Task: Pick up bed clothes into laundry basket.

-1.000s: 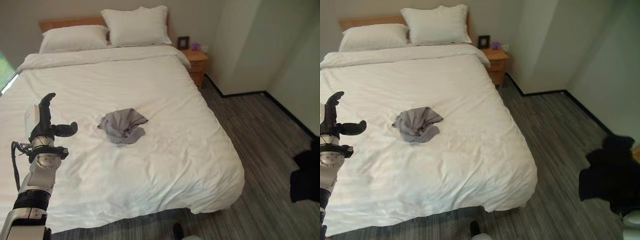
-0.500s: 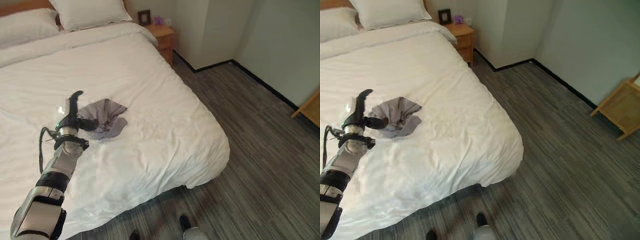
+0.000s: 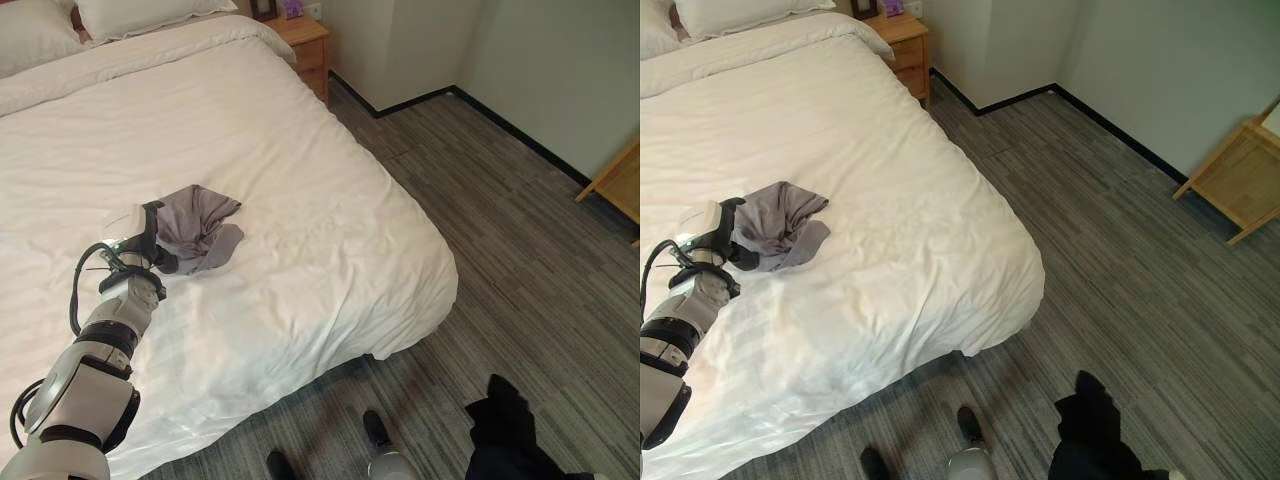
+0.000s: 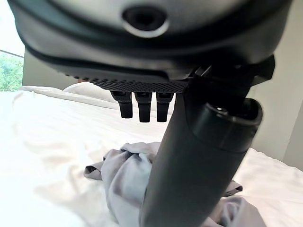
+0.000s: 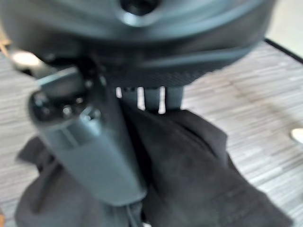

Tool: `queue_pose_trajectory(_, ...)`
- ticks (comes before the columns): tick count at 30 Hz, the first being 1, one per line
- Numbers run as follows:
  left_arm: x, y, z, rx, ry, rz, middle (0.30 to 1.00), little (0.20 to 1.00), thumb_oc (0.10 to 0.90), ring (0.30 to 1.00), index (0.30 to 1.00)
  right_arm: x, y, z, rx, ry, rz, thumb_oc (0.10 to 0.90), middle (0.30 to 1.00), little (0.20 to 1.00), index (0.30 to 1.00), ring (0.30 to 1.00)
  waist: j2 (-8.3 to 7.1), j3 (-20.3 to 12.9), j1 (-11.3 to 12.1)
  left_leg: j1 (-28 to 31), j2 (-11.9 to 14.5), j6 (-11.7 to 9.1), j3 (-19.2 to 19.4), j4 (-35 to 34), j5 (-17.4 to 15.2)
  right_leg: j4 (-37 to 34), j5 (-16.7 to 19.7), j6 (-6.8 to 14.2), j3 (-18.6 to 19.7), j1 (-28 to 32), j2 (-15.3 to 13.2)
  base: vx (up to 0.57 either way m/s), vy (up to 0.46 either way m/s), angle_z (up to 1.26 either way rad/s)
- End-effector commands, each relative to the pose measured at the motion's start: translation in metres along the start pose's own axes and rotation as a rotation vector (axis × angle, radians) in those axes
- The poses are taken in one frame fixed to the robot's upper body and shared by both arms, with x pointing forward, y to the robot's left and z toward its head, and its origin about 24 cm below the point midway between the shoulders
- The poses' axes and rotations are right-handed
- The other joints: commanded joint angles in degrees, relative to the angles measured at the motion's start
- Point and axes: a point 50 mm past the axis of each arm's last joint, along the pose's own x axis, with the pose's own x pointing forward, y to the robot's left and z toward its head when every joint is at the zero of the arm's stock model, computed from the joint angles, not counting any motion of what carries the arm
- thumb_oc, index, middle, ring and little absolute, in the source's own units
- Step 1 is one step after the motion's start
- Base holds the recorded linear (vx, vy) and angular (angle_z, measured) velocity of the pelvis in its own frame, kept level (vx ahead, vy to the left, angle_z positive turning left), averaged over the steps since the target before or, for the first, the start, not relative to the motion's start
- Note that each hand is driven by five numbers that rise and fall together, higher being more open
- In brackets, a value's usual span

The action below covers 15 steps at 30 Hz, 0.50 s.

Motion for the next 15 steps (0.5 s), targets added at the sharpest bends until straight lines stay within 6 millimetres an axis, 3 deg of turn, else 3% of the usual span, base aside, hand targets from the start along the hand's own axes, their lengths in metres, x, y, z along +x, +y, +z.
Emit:
queue_pose_trajectory(1, 0.027, 0.111, 0.006, -0.046, 0.015, 0.405, 0.9, 0.9, 0.8, 0.9, 0.9, 0.002, -0.04, -0.015, -0.04, 0.04, -0.128, 0.4, 0.3, 0.3, 0.3, 0.3, 2.38, 1.96, 1.5, 0.72, 2.42, -1.99, -1.16, 0.55, -5.97, 1.09, 1.28, 4.72, -6.42, 3.09, -4.7, 0.09, 0.055, -0.28)
queue_pose_trajectory(10, 0.027, 0.128, -0.015, -0.077, 0.088, 0.426, 0.9, 0.9, 0.8, 0.9, 0.9, 0.004, -0.037, 0.006, -0.031, -0.033, -0.119, 0.4, 0.3, 0.3, 0.3, 0.3, 2.89, 4.61, 0.79, -4.19, 2.05, -2.19, -1.22, 0.55, -5.25, 0.48, 4.04, 4.72, -7.34, -1.95, -5.68, 0.04, 0.044, -0.09)
queue_pose_trajectory(11, 0.032, 0.123, 0.015, -0.107, 0.031, 0.435, 0.9, 0.9, 0.8, 0.9, 0.9, 0.002, -0.005, 0.051, -0.084, -0.14, -0.088, 0.4, 0.3, 0.3, 0.3, 0.3, 3.63, 5.66, 2.74, -5.79, 1.63, -1.87, -2.14, 0.55, -4.92, 0.31, 3.6, 4.72, -8.97, -2.49, -6.24, 0.03, 0.02, -0.2)
queue_pose_trajectory(12, 0.034, 0.127, 0.026, -0.129, 0.003, 0.442, 0.9, 0.9, 0.8, 0.9, 0.9, 0.001, 0.0, 0.059, -0.075, -0.164, -0.07, 0.4, 0.3, 0.3, 0.3, 0.3, 3.76, 6.42, 2.72, -6.47, 1.64, -1.97, -2.31, 0.55, -4.64, 0.43, 3.87, 4.72, -9.38, -3.29, -6.39, 0.02, 0.005, -0.04)
queue_pose_trajectory(15, 0.035, 0.144, 0.025, -0.161, -0.012, 0.477, 0.9, 0.9, 0.8, 0.9, 0.9, 0.0, 0.007, 0.067, -0.099, -0.213, -0.05, 0.4, 0.3, 0.3, 0.3, 0.3, 3.68, 7.2, 2.31, -8.44, 1.95, -2.29, -1.67, 0.55, -4.16, 0.27, 4.75, 4.72, -9.42, -5.82, -6.23, 0.0, 0.006, 0.14)
